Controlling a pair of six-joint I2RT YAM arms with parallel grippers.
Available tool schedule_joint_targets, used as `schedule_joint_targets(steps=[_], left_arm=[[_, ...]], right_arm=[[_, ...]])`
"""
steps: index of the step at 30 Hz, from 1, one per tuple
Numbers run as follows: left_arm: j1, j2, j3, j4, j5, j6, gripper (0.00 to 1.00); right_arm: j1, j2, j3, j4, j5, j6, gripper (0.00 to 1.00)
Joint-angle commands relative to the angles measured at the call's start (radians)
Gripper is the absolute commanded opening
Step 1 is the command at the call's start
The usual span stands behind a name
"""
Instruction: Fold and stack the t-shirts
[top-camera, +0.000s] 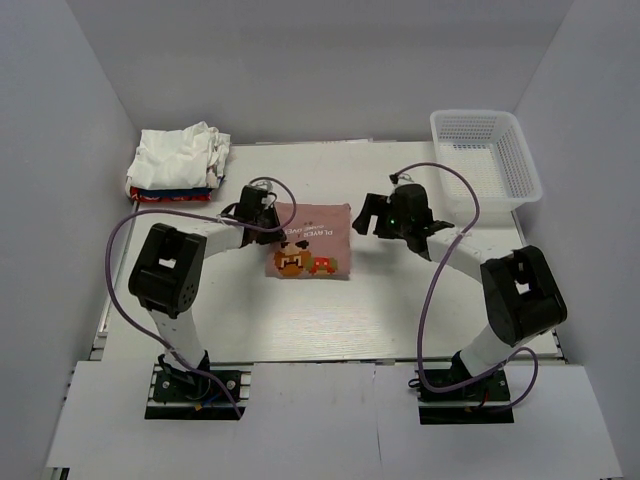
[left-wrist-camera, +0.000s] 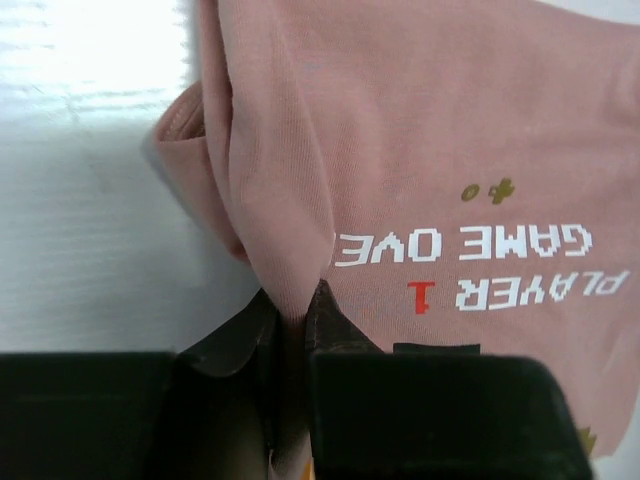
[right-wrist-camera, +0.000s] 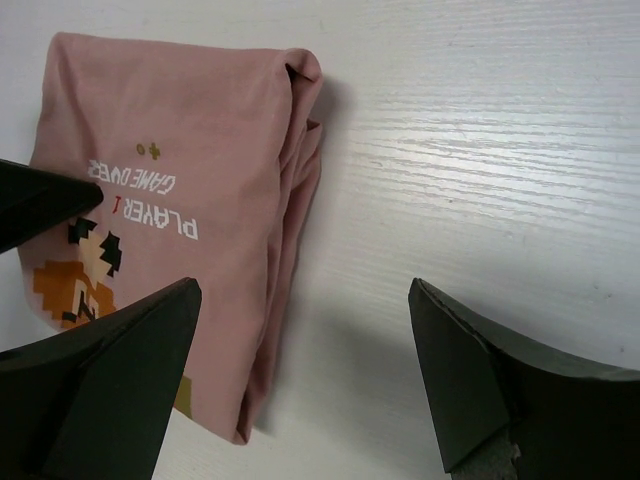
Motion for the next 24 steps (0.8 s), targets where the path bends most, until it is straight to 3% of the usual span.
schedule_joint_targets(steps=[1, 6, 7, 14, 24], left_arm=[[-0.005, 0.023, 0.077, -0.149, -0.155, 0.047, 0.00], [-0.005, -0.041, 0.233, -0.240, -0.366, 0.135, 0.00], [-0.005, -0.055, 0.268, -0.240, -0.391, 0.222, 0.00], [0.028, -0.099, 0.429, -0.283, -0.405, 0.492, 0.00], [0.148, 0.045, 0.768, -0.438, -0.387, 0.698, 0.00]], right_arm=[[-0.007, -0.059, -0.013, 0.024, 0.069, -0.030, 0.90], [-0.007, -0.062, -0.002, -0.046, 0.286, -0.030, 0.90], [-0.006, -0.064, -0.001, -0.063, 0.311, -0.035, 0.90], [-0.007, -0.055, 0.018, -0.117, 0.452, -0.058, 0.90], [-0.007, -0.045, 0.030, -0.135, 0.474, -0.081, 0.90]])
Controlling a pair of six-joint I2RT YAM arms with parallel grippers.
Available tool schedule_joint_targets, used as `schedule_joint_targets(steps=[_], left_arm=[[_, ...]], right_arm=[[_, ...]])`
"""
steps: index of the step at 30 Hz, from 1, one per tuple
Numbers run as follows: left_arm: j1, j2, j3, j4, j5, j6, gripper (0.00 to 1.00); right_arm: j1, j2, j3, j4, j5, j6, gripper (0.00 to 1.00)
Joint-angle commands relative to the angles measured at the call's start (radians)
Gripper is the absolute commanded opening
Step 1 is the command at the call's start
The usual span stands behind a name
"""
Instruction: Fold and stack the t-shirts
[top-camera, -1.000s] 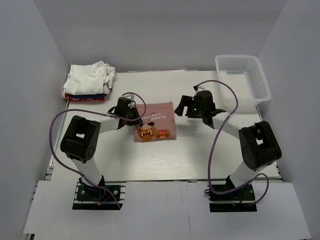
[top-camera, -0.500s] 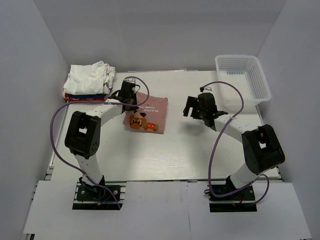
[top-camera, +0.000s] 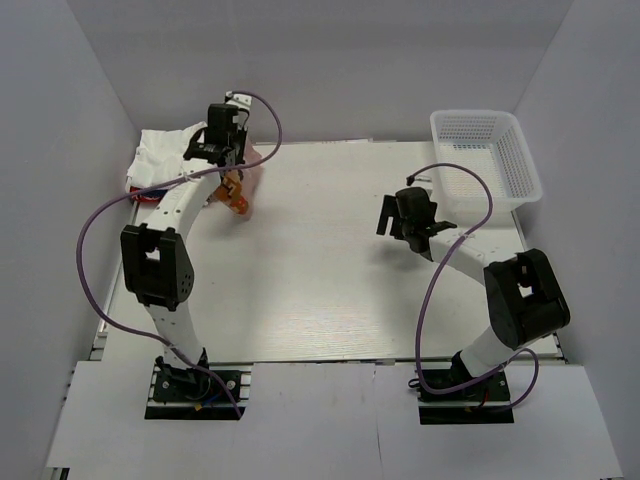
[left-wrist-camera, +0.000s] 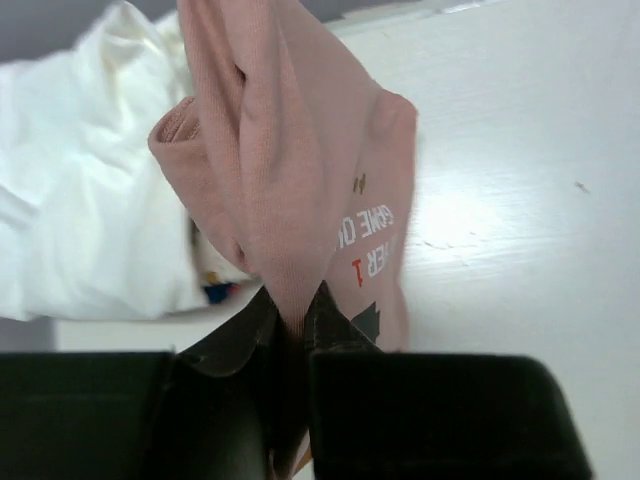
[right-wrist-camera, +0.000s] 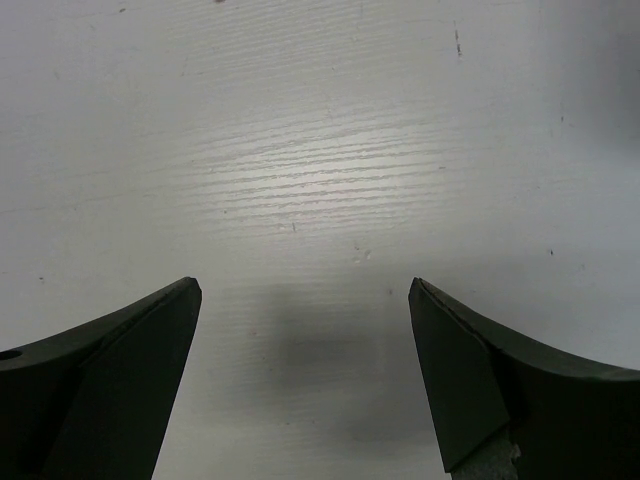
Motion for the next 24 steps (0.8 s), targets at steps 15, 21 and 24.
schedule_joint_targets(steps=[15, 21, 24], left_arm=[[0.204, 0.214, 0.541, -0.153, 0.093, 0.195, 0.00], [0.294, 0.214, 0.559, -0.115, 0.156, 0.176, 0.00], [0.348, 0.258, 0.585, -0.115, 0.167, 0.176, 0.00]], right_arm=[[-0.006, 0.151, 0.169, -0.117, 0.117, -0.061, 0.90], [-0.006, 0.223, 0.238, -0.179, 0.148, -0.062, 0.90], [-0.005, 0.234, 0.246, -0.186, 0.153, -0.057, 0.90]])
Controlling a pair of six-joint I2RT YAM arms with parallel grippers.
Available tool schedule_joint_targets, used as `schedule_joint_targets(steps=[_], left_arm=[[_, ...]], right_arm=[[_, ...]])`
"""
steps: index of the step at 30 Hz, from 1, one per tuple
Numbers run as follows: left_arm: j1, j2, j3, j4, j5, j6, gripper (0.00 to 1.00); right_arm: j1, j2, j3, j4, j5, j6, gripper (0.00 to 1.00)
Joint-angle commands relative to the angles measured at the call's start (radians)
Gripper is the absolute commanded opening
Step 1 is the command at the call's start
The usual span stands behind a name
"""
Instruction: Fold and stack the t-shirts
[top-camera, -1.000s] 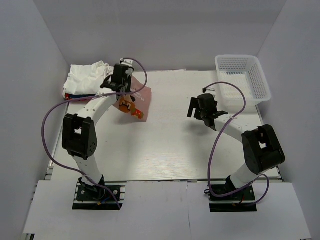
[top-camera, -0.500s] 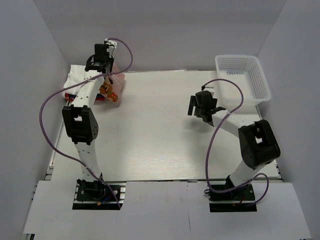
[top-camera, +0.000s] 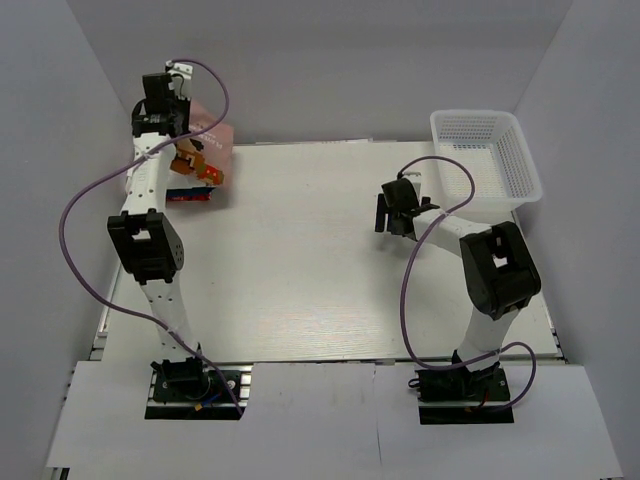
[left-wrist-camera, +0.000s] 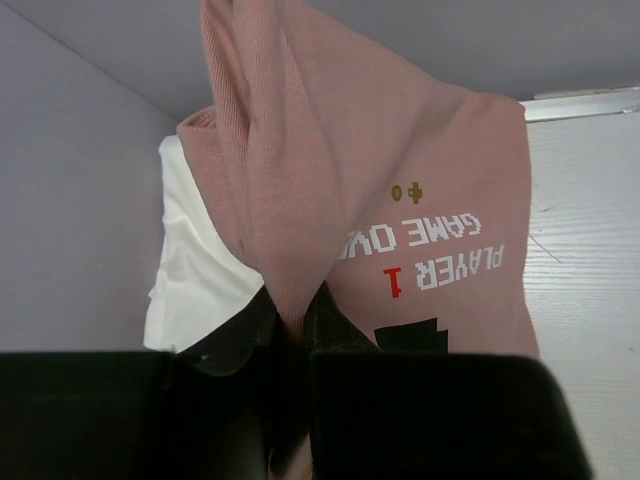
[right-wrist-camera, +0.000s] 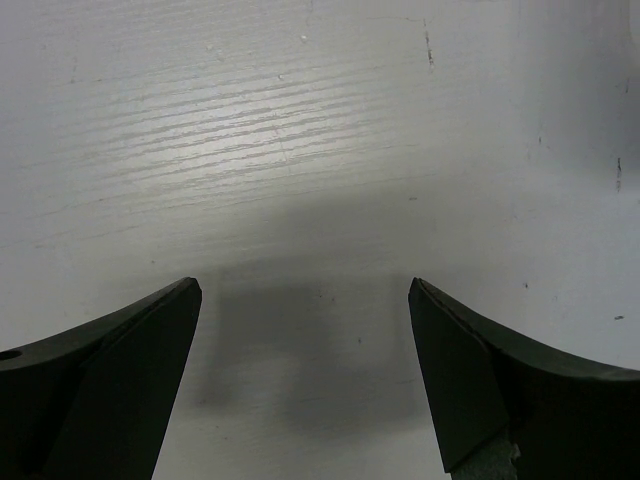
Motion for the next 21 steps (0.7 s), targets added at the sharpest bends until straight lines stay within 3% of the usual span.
schedule_joint_targets(steps=[1, 6, 12, 21], left_arm=[[0.074, -0.003, 0.065, 0.070, 0.074, 0.007, 0.00], [0.175, 0.087, 0.142, 0.081, 0.186, 0.021, 0.00], [0.242, 0.152, 0.107, 0.136, 0.289, 0.076, 0.00], [0.299, 0.202, 0.101, 0.199, 0.298, 0.086, 0.00]], right_arm=[[-0.007, 0.007, 0.040, -0.026, 0.043, -0.006, 0.90], [-0.002, 0.027, 0.073, -0.043, 0.043, -0.006, 0.90], [-0.004, 0.055, 0.119, -0.058, 0.032, -0.011, 0.90], [-0.001, 0.086, 0.165, -0.072, -0.002, -0.003, 0.90]])
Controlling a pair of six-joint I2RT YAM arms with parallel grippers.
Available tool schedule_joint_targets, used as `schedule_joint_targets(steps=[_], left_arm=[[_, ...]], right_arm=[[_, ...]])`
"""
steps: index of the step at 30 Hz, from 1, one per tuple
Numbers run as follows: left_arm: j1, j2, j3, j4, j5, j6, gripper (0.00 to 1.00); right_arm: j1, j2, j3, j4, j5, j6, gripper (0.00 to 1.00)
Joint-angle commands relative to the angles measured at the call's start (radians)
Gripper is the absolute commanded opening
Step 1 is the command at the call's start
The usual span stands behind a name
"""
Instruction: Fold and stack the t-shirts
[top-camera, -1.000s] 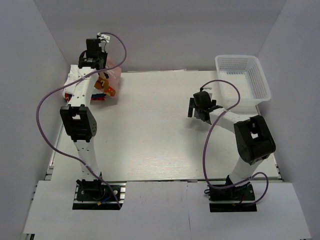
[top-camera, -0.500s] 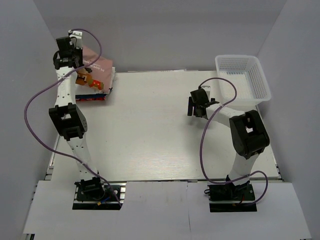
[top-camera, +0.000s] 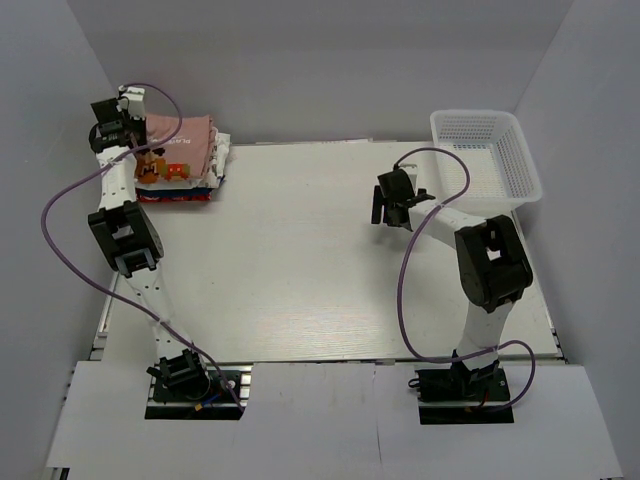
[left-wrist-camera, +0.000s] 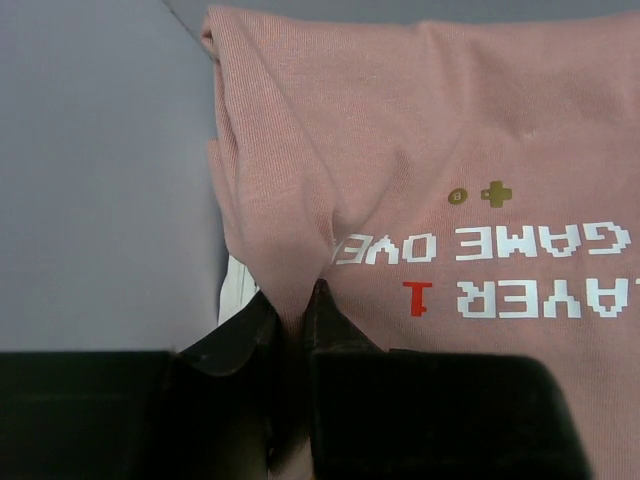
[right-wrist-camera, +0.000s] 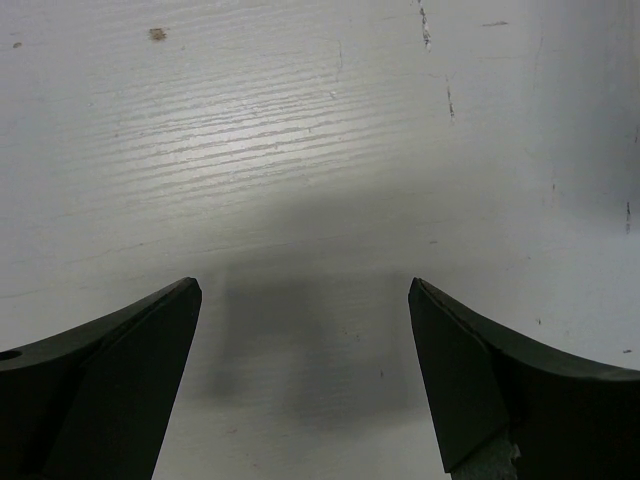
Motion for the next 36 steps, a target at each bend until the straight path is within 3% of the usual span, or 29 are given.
schedule_joint_targets(steps=[1, 8, 12, 13, 19, 24, 29, 32, 36], left_arm=[[0.025, -0.027, 0.020, 0.082, 0.026, 0.022, 0.00], [0.025, -0.018, -0.003, 0.165, -0.069, -0.044, 0.00], [0.025, -0.053, -0.044, 0.154, -0.069, -0.068, 0.72], [0.016, -0.065, -0.058, 0.154, -0.060, -0.081, 0.98], [-0.005, -0.130, -0.112, 0.121, -0.129, -0.156, 1.00], [-0.014, -0.215, -0.147, 0.084, -0.002, -0.347, 1.00], [-0.093, -0.422, -0.381, 0.216, 0.134, -0.443, 1.00], [-0.199, -0.478, -0.450, 0.193, 0.063, -0.479, 1.00], [-0.322, -0.639, -0.736, 0.286, -0.004, -0.579, 1.00]], right_arm=[[-0.001, 0.023, 0.057, -0.021, -0.001, -0.003, 0.90], [-0.001, 0.026, 0.063, -0.003, -0.024, -0.005, 0.90], [0.001, 0.032, 0.066, -0.003, -0.033, -0.009, 0.90], [-0.001, 0.033, 0.068, -0.005, -0.035, -0.011, 0.90], [-0.001, -0.019, 0.031, -0.012, -0.010, -0.003, 0.90], [-0.004, -0.164, -0.098, 0.054, -0.018, 0.033, 0.90], [-0.004, -0.347, -0.250, 0.098, -0.053, 0.055, 0.90], [-0.008, -0.474, -0.336, 0.126, -0.108, 0.067, 0.90], [-0.004, -0.637, -0.405, 0.088, -0.148, 0.104, 0.90]])
